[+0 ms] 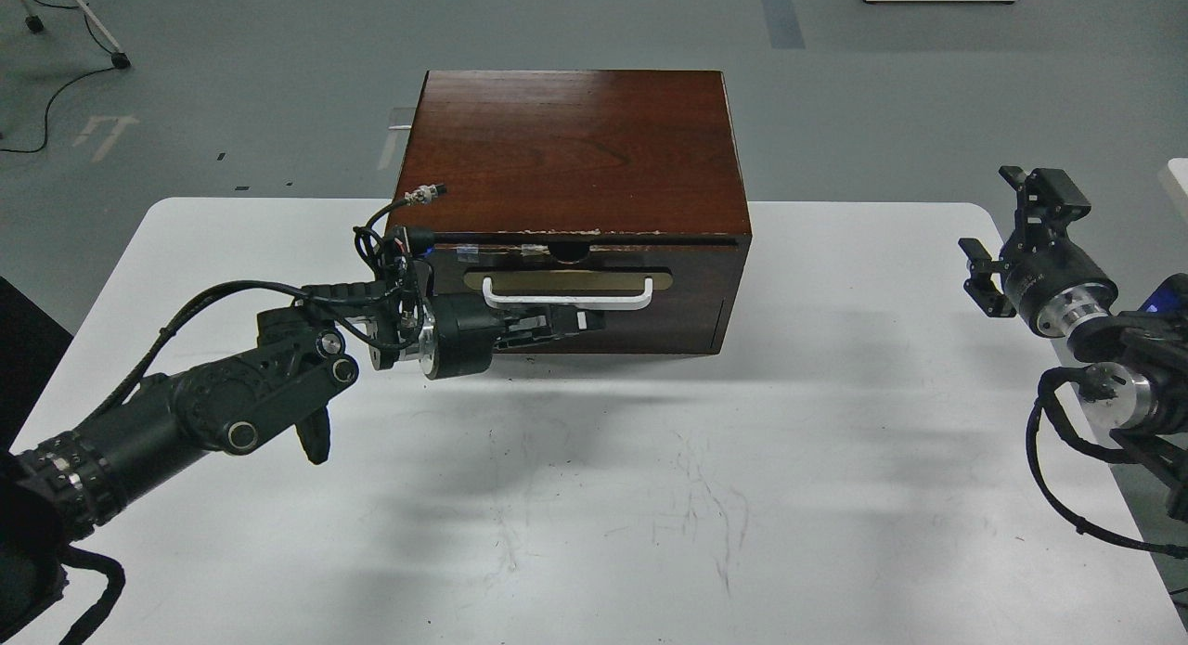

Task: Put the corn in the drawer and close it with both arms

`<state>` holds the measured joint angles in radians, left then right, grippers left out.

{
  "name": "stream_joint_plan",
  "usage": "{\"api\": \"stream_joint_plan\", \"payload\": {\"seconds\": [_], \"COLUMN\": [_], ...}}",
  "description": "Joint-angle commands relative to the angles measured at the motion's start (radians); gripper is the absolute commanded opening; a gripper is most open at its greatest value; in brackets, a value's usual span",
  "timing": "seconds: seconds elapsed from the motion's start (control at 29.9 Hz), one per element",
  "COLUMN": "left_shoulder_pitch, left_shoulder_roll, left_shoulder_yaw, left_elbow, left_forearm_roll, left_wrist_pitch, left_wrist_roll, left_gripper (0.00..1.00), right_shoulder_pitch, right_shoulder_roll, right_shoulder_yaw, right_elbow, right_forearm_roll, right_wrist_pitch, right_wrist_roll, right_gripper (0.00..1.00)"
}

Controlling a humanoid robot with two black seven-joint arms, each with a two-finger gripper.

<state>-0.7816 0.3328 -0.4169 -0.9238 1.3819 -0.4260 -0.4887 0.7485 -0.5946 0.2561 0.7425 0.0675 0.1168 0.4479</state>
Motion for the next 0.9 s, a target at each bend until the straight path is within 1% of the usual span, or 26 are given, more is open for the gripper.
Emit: {"api": "stream_joint_plan", "payload": {"seconds": [0.0,0.23,0.3,0.33,0.37,0.47,0.5,0.67,0.7,0.8,0.87], "left_shoulder_pitch": [-0.001,-0.001,0.001,0.001,0.001,-0.001,-0.002,-0.002,-0.004,-0.007,-0.007], "left_shoulder_roll": [-0.001,0.0,0.0,0.0,0.0,0.017,0.029,0.141,0.173,0.227,0.255], "left_shoulder_yaw": [-0.003,0.003,0.004,0.001,0.001,-0.006,-0.013,-0.016,-0.035,-0.12,-0.134], "left_elbow": [0.011,0.011,0.0,-0.003,-0.006,-0.049,-0.075,-0.167,-0.179,-0.167,-0.158], "left_forearm_roll": [0.0,-0.003,-0.007,-0.015,-0.026,-0.104,-0.162,-0.36,-0.412,-0.53,-0.56], "left_wrist_pitch": [0.001,-0.007,-0.011,-0.01,-0.011,-0.036,-0.063,-0.063,-0.063,-0.063,-0.063], "left_wrist_roll": [0.0,0.0,0.0,0.0,0.0,0.0,0.0,0.0,0.0,0.0,0.0], "left_gripper": [0.15,0.19,0.38,0.68,0.81,0.94,0.98,0.98,0.98,0.98,0.98], "right_shoulder_pitch": [0.0,-0.003,-0.003,-0.003,-0.003,-0.003,-0.003,0.0,0.002,0.006,0.008], "right_shoulder_roll": [0.003,0.003,0.003,0.003,0.003,0.009,0.015,0.024,0.024,0.024,0.026], "right_shoulder_yaw": [0.0,0.0,0.0,0.0,0.0,0.0,0.0,0.002,0.002,0.002,0.002], "right_elbow": [0.0,-0.002,-0.002,-0.002,-0.002,-0.009,-0.014,-0.029,-0.029,-0.029,-0.029], "right_forearm_roll": [0.0,-0.002,-0.002,-0.002,-0.002,-0.021,-0.029,-0.031,-0.031,-0.031,-0.031], "right_wrist_pitch": [0.0,0.0,0.0,0.0,0.0,0.0,0.0,0.003,0.003,0.003,0.003], "right_wrist_roll": [0.0,0.0,0.0,0.0,0.0,0.0,0.0,0.0,0.0,0.0,0.0], "right_gripper": [0.98,0.98,0.98,0.98,0.98,0.98,0.98,0.98,0.98,0.98,0.98]}}
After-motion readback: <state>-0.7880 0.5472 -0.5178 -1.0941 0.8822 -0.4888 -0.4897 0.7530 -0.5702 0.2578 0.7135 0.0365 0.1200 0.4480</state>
